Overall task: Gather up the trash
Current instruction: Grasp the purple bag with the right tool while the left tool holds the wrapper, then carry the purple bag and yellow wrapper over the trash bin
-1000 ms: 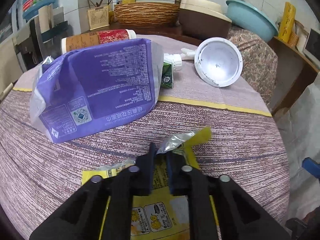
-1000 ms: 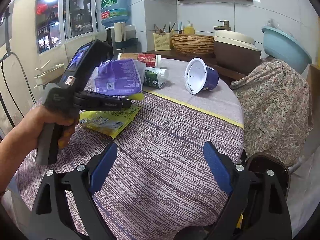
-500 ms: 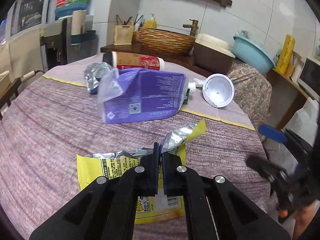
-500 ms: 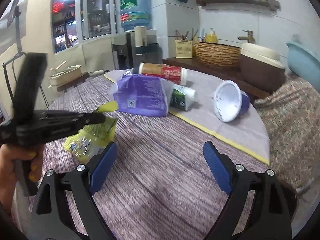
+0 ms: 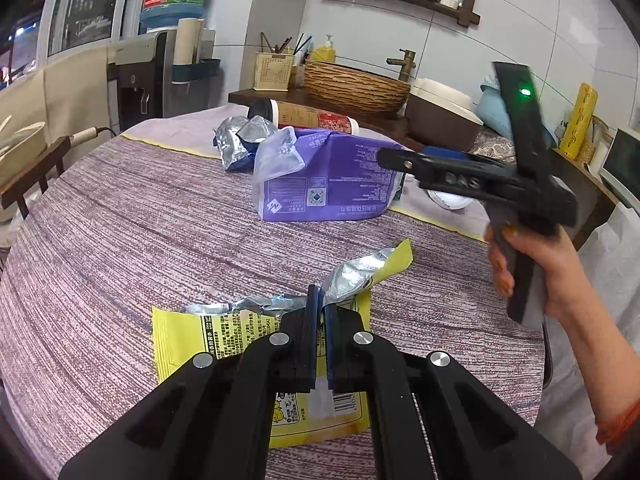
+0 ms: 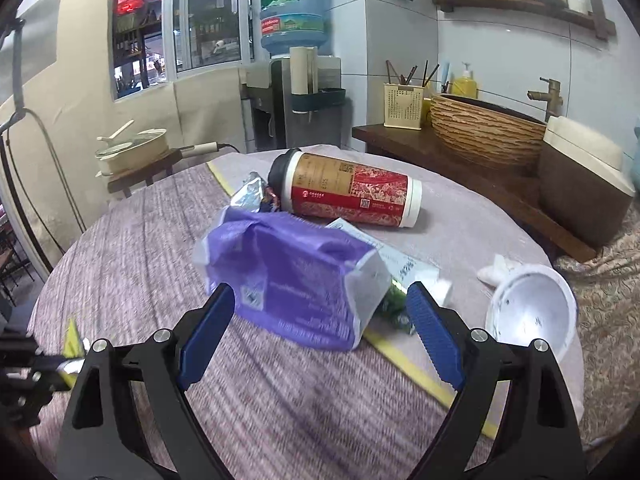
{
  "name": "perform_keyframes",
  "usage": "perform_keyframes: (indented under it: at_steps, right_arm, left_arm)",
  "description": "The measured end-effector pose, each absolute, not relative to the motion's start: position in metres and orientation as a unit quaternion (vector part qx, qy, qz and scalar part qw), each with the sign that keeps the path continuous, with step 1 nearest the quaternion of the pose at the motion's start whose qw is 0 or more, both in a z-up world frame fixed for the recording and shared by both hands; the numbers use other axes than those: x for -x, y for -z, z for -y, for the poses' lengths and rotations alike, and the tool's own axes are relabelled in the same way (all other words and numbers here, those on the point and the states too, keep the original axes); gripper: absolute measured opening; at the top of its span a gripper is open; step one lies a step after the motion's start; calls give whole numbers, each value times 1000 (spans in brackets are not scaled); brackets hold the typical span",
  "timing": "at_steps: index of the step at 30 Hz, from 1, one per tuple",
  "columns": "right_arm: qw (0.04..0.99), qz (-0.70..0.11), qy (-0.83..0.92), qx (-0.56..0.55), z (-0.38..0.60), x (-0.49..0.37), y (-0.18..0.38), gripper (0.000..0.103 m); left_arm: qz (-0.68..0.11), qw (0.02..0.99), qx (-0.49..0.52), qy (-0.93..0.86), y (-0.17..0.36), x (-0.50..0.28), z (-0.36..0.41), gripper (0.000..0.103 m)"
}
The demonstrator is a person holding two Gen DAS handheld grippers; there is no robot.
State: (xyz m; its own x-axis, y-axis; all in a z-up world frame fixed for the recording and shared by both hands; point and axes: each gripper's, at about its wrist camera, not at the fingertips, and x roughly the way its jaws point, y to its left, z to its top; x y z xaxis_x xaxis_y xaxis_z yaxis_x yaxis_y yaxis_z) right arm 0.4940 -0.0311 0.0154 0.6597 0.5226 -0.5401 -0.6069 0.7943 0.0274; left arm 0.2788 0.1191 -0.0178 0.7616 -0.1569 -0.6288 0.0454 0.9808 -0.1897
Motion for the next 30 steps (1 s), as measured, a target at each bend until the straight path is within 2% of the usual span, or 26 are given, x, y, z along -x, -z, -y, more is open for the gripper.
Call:
perform_keyframes:
  at_steps: [4,5,7,8,9,10,15,30]
  right_arm:
    - [901,-286,-312,94,17,-514,-7,86]
    - [900,-287,-313,97,15,-517,-5,81]
    - [894,-295,-322,99,12,-520,-2,65]
    - [893,-299,-319,104,10,-521,0,47]
    - [893,-302,-317,108,9,-522,1,36]
    - [891,-303,-320,105,10,-521,3,32]
    - [888,-298,-339,87,20,-506,3,26]
    - [908,-244,-335,57,75,-410,-34,24]
  left_arm:
    - [-341,934,88,55,19,-276,-123,4]
    - [-341,934,89,56,19,-275,-123,4]
    - [-341,934,90,56,20,-274,-123,4]
    - [-342,934,91,56,21,-275,-123,4]
    - [-342,933,92,57,21,-274,-123,4]
    - [-343,933,93,58,22,-274,-122,4]
    - [-341,933,95,60,22,-271,-120,4]
    - [-316,941,102,60,7,-243,-109,4]
